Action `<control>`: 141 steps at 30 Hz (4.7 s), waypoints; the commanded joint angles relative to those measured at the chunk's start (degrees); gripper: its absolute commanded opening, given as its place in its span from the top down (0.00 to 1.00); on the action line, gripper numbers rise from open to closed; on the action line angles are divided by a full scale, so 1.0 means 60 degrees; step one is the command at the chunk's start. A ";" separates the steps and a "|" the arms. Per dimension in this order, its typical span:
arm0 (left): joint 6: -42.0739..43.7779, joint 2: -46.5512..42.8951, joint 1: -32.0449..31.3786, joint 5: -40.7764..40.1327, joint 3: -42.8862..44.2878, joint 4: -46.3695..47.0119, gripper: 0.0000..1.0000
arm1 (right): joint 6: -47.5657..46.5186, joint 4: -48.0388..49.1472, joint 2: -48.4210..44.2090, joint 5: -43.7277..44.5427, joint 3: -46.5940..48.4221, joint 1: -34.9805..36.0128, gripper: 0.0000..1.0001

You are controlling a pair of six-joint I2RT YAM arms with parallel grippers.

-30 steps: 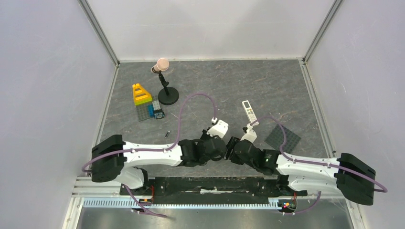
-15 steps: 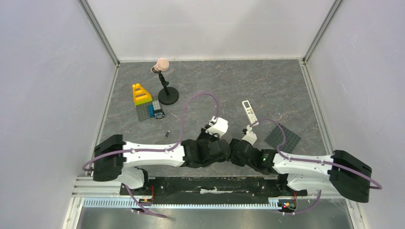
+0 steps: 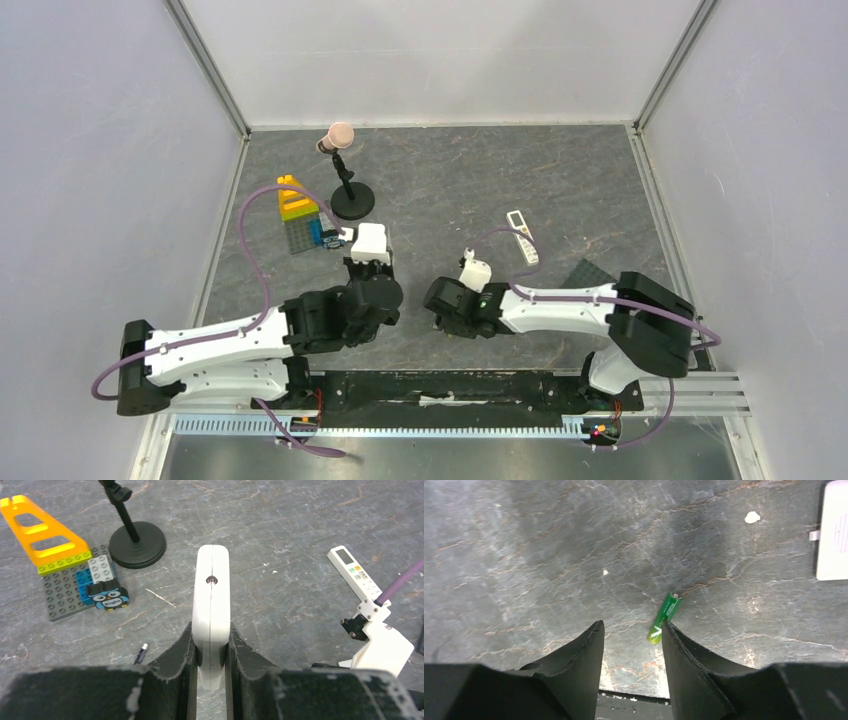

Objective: Load the batteries into the remote control
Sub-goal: Pick up the battery from the center of the board, then place the battery at the center of the board, then adjust the remote control.

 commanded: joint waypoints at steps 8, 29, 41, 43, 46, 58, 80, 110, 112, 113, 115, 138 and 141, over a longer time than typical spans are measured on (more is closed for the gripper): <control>-0.0139 -0.1835 0.0781 -0.0353 -0.0928 0.1020 0.98 | 0.1151 -0.2730 0.1293 0.0962 0.1507 0.0216 0.57; -0.4040 -0.3577 0.0999 0.1906 -0.2426 0.1292 0.98 | 0.0853 -0.1575 -0.0288 0.2169 0.0121 0.0098 1.00; -0.6558 -0.5344 0.1169 0.3151 -0.5340 0.5617 0.98 | -0.0667 -0.1887 -0.3509 0.4476 0.1338 0.0112 1.00; -0.6841 -0.5290 0.1166 0.3113 -0.5856 0.6756 0.98 | -0.1081 -0.1385 -0.3547 0.4420 0.1613 0.0134 1.00; -0.7119 -0.4982 0.1169 0.2980 -0.6065 0.7577 0.98 | -0.1557 -0.0886 -0.3404 0.4409 0.2086 0.0133 1.00; -0.7788 -0.4605 0.1602 0.3729 -0.6512 0.8752 0.98 | -0.3915 0.0092 -0.2677 0.3915 0.2890 0.0185 1.00; -0.8463 -0.5727 0.1922 0.3959 -0.6977 0.6498 0.98 | -0.1960 -0.0700 -0.0577 0.1613 -0.0537 -0.0224 0.90; -0.9159 -0.5862 0.2183 0.5858 -0.6719 0.7172 0.98 | -0.2870 0.5092 -0.5903 -0.0094 -0.2407 -0.0239 0.21; -0.9370 -0.5734 0.2176 0.6098 -0.6682 0.7388 0.98 | -0.2657 0.5666 -0.5739 -0.0379 -0.2552 -0.0239 0.21; -0.9543 -0.5668 0.2179 0.6236 -0.6638 0.7378 0.98 | -0.2499 0.5902 -0.5646 -0.0446 -0.2619 -0.0239 0.21; -0.9837 -0.5573 0.2171 0.6475 -0.6608 0.7417 0.98 | -0.2209 0.6671 -0.5595 -0.0605 -0.2896 -0.0239 0.23; -0.6993 -0.7069 0.2175 0.8434 -0.6096 0.6309 0.35 | -0.1764 0.9194 -0.5958 -0.2645 -0.3543 -0.0562 1.00; -0.6344 -0.8054 0.2175 0.8318 -0.5909 0.4932 0.33 | -0.2224 0.8486 -0.6513 -0.3193 -0.3434 -0.0818 1.00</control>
